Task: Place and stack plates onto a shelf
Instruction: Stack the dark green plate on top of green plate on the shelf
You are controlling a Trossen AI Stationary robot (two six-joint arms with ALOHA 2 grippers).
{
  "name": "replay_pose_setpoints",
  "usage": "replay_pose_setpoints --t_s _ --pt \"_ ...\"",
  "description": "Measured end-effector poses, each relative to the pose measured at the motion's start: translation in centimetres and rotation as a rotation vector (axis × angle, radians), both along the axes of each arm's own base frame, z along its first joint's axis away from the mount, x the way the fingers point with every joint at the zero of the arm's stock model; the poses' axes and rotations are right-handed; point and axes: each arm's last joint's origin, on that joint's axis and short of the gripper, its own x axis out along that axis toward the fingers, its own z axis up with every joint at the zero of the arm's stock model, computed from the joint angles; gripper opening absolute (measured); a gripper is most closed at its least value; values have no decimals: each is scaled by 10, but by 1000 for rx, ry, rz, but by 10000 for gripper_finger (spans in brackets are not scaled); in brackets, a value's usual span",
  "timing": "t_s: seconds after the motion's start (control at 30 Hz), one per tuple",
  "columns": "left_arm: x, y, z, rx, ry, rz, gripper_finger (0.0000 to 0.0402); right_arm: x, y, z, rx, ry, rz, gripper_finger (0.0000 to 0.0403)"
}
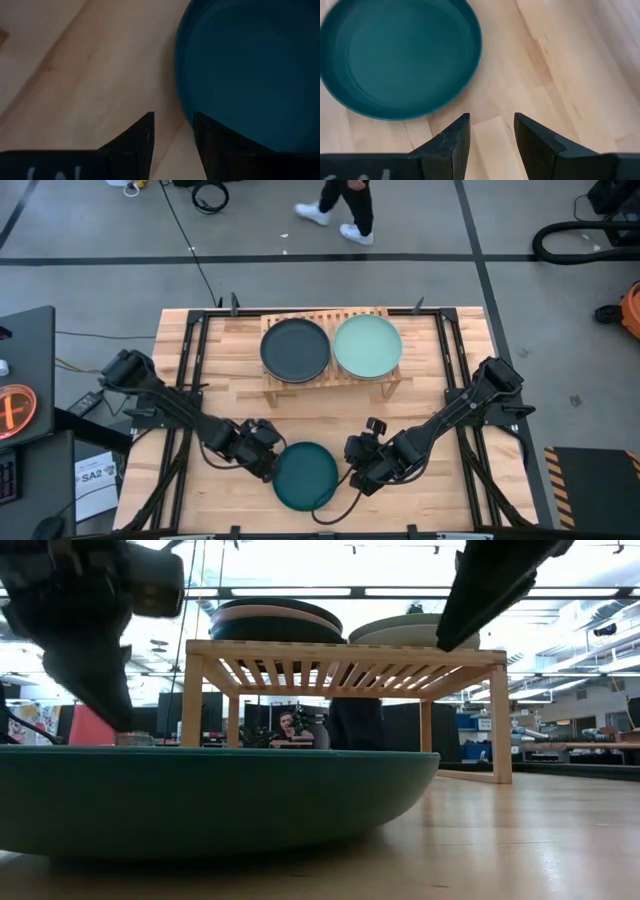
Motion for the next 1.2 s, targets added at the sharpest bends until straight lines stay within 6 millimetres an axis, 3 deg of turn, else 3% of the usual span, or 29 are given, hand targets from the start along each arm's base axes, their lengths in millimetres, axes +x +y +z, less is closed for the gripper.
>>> replay_pose_setpoints --t_s 0.23,0.63,1.07,1.2 --pt "12 -2 -13 -39 -12 6 142 -1 -4 -11 -2 3 -8 159" --pt "19 -1 -36 -5 57 15 136 2 -6 -11 5 -11 -11 158" --pt "19 -1 -35 6 37 19 31 3 -6 -11 16 -22 -20 158" --pt "18 -4 -34 54 0 30 17 4 -5 -10 49 -48 -54 159"
